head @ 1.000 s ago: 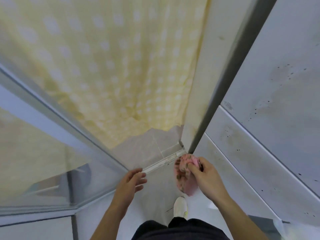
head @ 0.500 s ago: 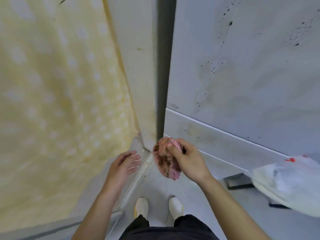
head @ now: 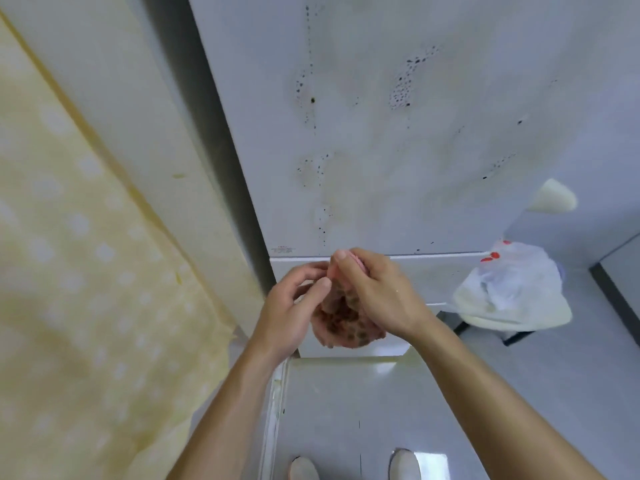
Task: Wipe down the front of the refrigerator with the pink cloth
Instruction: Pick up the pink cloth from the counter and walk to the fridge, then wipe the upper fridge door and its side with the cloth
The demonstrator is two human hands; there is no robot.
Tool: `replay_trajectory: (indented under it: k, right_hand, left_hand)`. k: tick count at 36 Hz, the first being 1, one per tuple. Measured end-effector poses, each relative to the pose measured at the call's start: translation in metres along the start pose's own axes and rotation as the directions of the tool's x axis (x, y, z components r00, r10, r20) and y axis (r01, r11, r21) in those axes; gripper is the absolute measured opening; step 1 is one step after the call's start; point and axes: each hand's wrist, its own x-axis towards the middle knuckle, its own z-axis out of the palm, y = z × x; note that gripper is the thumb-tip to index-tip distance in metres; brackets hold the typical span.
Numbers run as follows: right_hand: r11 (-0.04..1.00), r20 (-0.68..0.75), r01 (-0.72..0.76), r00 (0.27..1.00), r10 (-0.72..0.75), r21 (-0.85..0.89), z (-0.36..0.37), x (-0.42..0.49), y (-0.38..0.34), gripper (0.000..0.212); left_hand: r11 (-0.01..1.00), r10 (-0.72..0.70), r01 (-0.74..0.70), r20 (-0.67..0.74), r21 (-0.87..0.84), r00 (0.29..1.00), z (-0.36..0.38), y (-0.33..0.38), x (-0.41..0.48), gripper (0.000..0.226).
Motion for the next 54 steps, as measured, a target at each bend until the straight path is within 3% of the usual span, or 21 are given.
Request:
replay_trajectory:
  k: [7, 13, 18, 20, 23, 30, 33, 37, 39, 42, 47, 49, 52, 54]
  right_hand:
    - [0.997, -0.016, 0.080, 0.997, -0.080, 0.014, -0.040, -0.004, -0.011, 0.050]
    - [0.980, -0.047, 0.149, 0.987, -0.156, -0.131, -0.071, 0.000, -0.015, 0.042]
    - [0.924, -0.029, 0.271, 0.957, -0.290, -0.271, -0.094, 0.010, -0.027, 0.034]
    - [0.902, -0.065, 0.295, 0.942, -0.331, -0.317, -0.101, 0.013, -0.032, 0.032]
    - [0.850, -0.133, 0.298, 0.912, -0.388, -0.434, -0.109, 0.016, -0.042, 0.052]
    - [0.746, -0.162, 0.242, 0.891, -0.424, -0.620, -0.121, 0.020, -0.067, 0.065]
    - [0.754, -0.200, 0.276, 0.859, -0.472, -0.596, -0.125, 0.023, -0.076, 0.057]
    - [0.842, -0.324, 0.333, 0.812, -0.484, -0.423, -0.130, 0.027, -0.091, 0.033]
    - [0.879, -0.339, 0.355, 0.823, -0.456, -0.319, -0.134, 0.027, -0.102, 0.023]
    - [0.926, -0.311, 0.363, 0.872, -0.378, -0.105, -0.139, 0.031, -0.119, 0.027]
    - [0.872, -0.290, 0.393, 0.905, -0.311, 0.292, -0.148, 0.041, -0.144, 0.024]
    - [0.848, -0.299, 0.414, 0.898, -0.323, 0.330, -0.149, 0.045, -0.153, 0.021]
    - [0.809, -0.380, 0.513, 0.836, -0.396, 0.287, -0.152, 0.049, -0.165, 0.019]
    - [0.776, -0.433, 0.587, 0.777, -0.458, 0.232, -0.153, 0.049, -0.172, 0.019]
  left_hand:
    - [0.993, 0.115, -0.117, 0.085, 0.024, 0.990, 0.020, 0.031, 0.011, 0.044]
    - [0.987, 0.158, -0.160, 0.063, 0.027, 0.985, 0.038, 0.060, 0.022, 0.028]
    - [0.941, 0.200, -0.211, 0.069, 0.263, 0.977, 0.038, 0.093, 0.032, 0.008]
    - [0.936, 0.207, -0.218, 0.069, 0.276, 0.976, 0.038, 0.106, 0.034, 0.011]
    - [0.933, 0.227, -0.234, 0.058, 0.273, 0.972, 0.039, 0.124, 0.035, 0.024]
    - [0.923, 0.268, -0.273, 0.055, 0.271, 0.962, 0.032, 0.154, 0.038, 0.023]
    - [0.912, 0.325, -0.317, 0.015, 0.260, 0.946, 0.030, 0.161, 0.042, 0.017]
    - [0.879, 0.420, -0.396, -0.040, 0.267, 0.906, 0.027, 0.174, 0.047, 0.009]
    - [0.871, 0.445, -0.418, -0.054, 0.257, 0.894, 0.027, 0.183, 0.049, 0.007]
    - [0.870, 0.459, -0.430, -0.078, 0.242, 0.885, 0.024, 0.199, 0.053, 0.006]
    - [0.887, 0.432, -0.413, -0.053, 0.205, 0.901, 0.016, 0.220, 0.068, 0.009]
    - [0.880, 0.439, -0.424, -0.027, 0.213, 0.898, 0.014, 0.228, 0.072, 0.009]
    - [0.854, 0.454, -0.450, 0.048, 0.261, 0.889, 0.011, 0.236, 0.075, 0.038]
    - [0.849, 0.434, -0.439, 0.086, 0.295, 0.897, 0.009, 0.240, 0.075, 0.034]
